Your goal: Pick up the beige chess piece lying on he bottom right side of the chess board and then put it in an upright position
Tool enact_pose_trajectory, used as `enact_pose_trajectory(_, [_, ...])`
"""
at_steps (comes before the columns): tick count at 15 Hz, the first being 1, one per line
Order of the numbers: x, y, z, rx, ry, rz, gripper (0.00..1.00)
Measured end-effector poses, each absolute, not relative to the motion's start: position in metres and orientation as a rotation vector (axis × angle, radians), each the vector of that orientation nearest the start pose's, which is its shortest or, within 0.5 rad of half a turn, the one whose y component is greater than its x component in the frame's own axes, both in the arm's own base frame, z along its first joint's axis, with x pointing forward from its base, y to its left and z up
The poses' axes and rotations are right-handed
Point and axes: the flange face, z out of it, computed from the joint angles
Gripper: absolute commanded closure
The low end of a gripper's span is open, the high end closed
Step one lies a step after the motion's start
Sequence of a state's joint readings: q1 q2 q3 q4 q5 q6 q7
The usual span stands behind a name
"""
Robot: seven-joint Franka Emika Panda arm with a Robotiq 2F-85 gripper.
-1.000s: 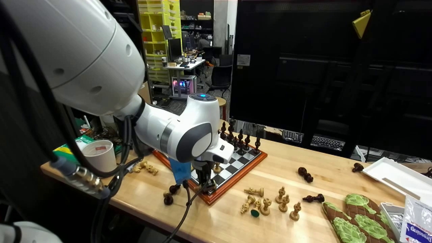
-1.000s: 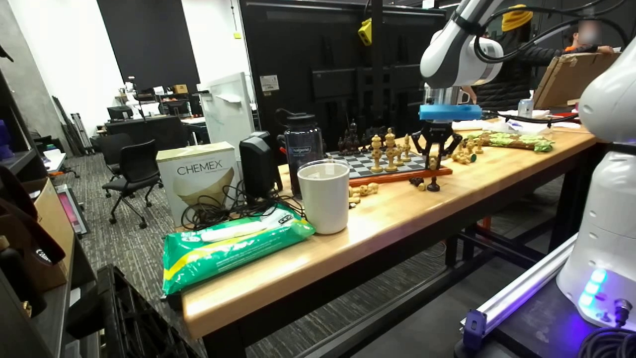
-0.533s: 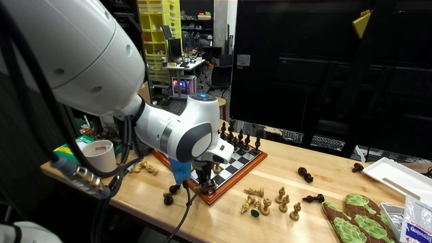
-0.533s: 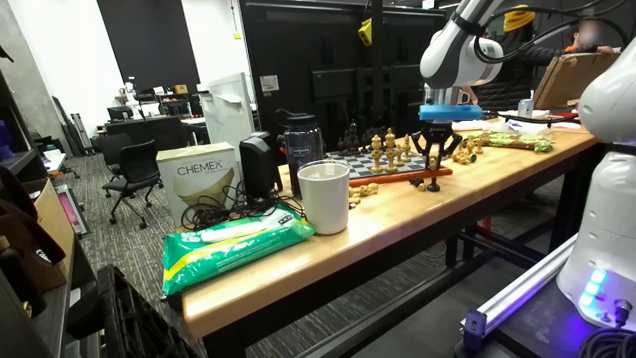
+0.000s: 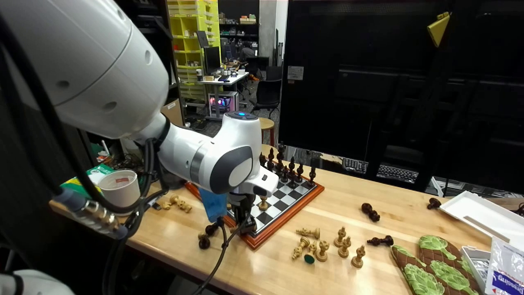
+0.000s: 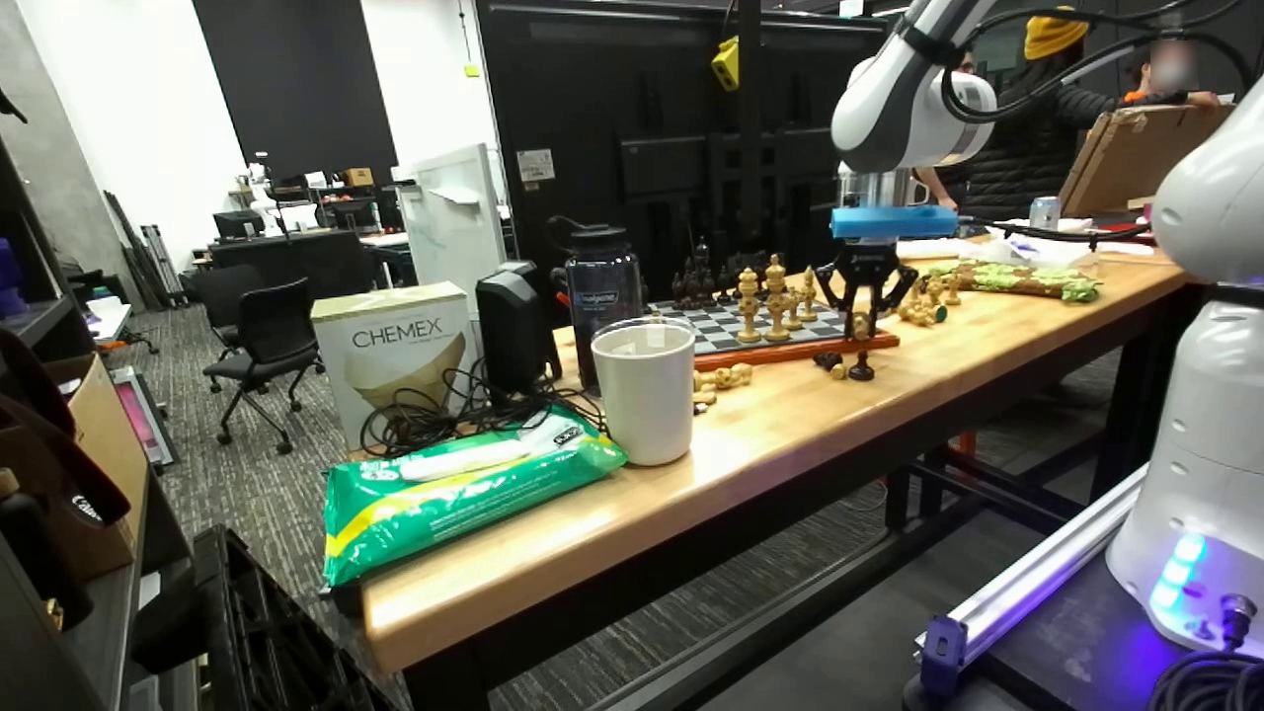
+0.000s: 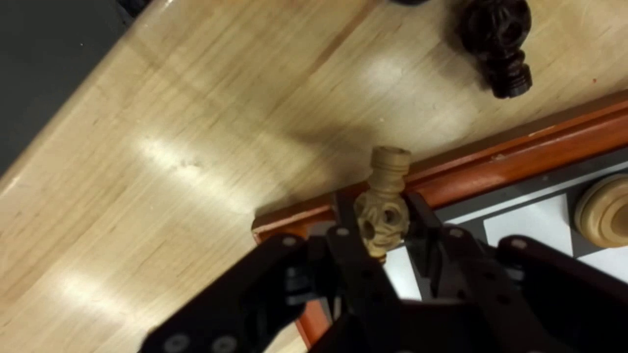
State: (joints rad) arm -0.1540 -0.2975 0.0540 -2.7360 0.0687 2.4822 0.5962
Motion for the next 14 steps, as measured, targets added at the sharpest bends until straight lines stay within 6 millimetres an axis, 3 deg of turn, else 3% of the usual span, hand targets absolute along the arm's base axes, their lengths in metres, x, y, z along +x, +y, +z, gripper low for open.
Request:
enact_pose_trajectory(4, [0.381,-0.032,0.324,-2.909,1.111,0.018,0.93])
enact_pose_trajectory(8, [0.378,-0.026,0.343,-2.899,1.009,0.060,0.93])
enact_pose_trajectory(14, [0.382,-0.036,0.368,-2.744,0.831,0.144,0.93])
